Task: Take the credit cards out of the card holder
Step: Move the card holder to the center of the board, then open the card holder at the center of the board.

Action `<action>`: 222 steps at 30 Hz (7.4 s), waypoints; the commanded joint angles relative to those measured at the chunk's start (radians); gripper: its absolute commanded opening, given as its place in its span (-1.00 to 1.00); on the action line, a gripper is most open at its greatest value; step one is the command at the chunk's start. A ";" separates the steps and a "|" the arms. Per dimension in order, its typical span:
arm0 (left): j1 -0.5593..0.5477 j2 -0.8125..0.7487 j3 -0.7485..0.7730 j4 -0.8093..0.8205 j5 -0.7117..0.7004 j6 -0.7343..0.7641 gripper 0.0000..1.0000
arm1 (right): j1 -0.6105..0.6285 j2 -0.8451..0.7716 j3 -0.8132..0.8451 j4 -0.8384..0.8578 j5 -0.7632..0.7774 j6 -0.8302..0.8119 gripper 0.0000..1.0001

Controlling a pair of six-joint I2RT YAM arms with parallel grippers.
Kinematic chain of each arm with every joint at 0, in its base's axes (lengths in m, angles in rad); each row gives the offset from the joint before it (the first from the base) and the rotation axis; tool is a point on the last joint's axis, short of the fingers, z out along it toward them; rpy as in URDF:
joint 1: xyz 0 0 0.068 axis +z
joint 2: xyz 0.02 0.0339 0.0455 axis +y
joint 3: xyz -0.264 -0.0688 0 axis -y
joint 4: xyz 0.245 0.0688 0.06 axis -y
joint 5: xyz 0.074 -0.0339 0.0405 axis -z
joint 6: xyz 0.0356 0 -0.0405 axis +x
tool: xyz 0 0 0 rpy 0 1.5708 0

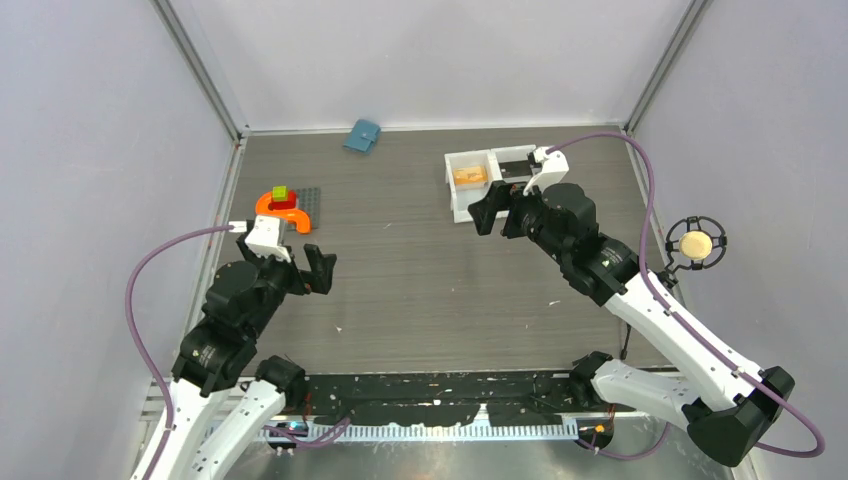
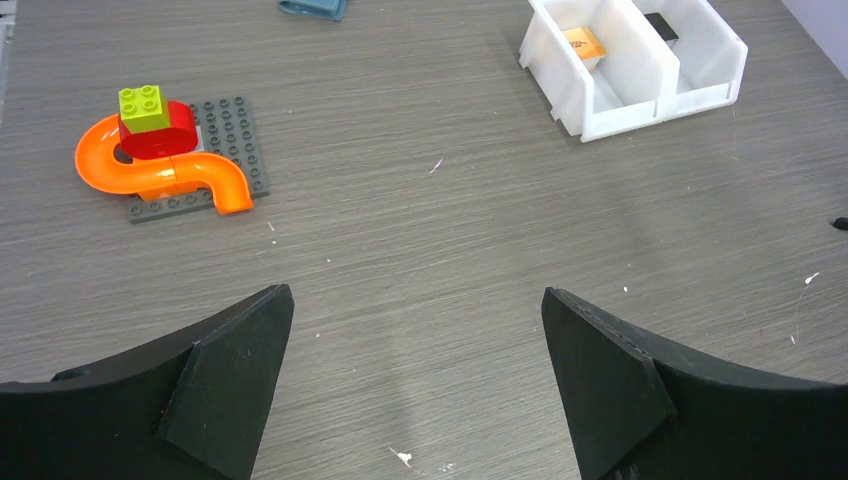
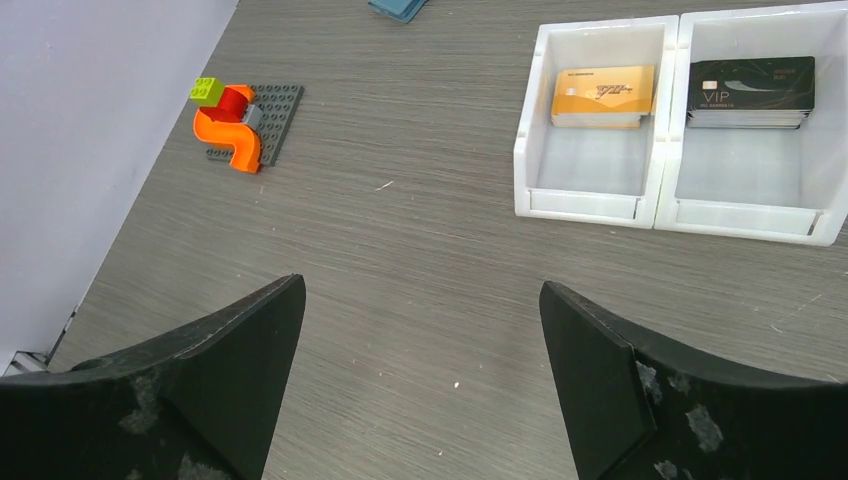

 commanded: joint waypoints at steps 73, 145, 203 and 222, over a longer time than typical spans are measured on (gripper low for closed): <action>0.365 2.127 1.197 0.766 0.236 -1.198 -0.61 | 0.002 -0.085 -0.047 0.249 -0.067 -0.118 1.00; -0.339 0.510 -0.197 0.295 0.014 -0.785 0.16 | 0.095 0.065 -0.272 -0.051 -0.092 0.258 0.07; -0.263 0.235 -0.170 -0.054 0.098 -0.531 0.48 | 0.385 0.378 -0.257 0.302 -0.007 -0.105 -0.90; -0.203 0.394 -0.162 0.068 0.242 -0.578 0.39 | 0.384 0.114 -0.427 0.669 -0.287 -0.521 -0.89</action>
